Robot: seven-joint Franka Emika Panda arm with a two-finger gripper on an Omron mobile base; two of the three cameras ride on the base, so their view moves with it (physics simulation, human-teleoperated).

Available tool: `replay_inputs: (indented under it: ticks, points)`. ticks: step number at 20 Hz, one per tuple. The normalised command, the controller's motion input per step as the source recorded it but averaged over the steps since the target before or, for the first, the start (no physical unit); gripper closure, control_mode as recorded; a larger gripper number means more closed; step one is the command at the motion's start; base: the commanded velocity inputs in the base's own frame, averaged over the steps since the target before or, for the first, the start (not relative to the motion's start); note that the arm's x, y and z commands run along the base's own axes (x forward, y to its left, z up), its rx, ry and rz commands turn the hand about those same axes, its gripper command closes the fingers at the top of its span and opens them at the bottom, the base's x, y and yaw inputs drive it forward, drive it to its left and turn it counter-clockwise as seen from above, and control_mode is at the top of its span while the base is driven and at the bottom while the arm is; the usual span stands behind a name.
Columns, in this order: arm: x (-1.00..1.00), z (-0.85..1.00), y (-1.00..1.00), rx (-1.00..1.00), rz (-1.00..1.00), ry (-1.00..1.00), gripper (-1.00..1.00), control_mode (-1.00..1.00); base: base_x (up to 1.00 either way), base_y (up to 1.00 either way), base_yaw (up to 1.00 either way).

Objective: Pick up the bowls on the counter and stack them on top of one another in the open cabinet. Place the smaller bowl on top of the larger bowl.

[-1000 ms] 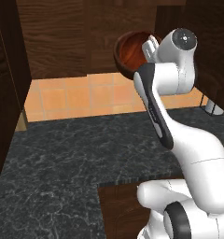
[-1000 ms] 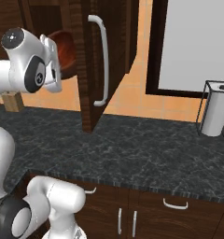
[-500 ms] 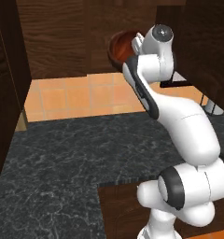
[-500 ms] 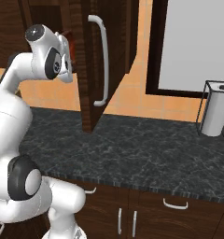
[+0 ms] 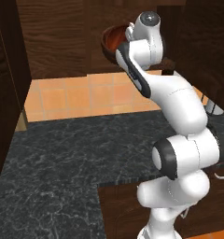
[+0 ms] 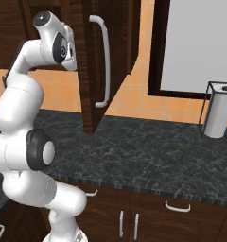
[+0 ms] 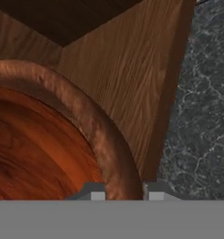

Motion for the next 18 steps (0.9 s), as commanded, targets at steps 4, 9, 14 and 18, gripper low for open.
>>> replay_inputs:
  ticks: [4,9,14,18]
  points:
    - [0.61,0.0,0.0,0.0,-0.03,0.05,1.0,-1.0,0.0,0.0,0.0]
    - [0.03,-0.1,0.0,-0.04,-0.01,-0.08,-1.0,-1.0,0.0,0.0,0.0]
    - [-0.97,-0.29,-0.02,0.0,0.0,-0.22,-1.0,-1.0,0.0,0.0,0.0]
    - [-1.0,-0.67,-0.56,0.0,0.0,-0.29,-1.0,-1.0,0.0,0.0,0.0]
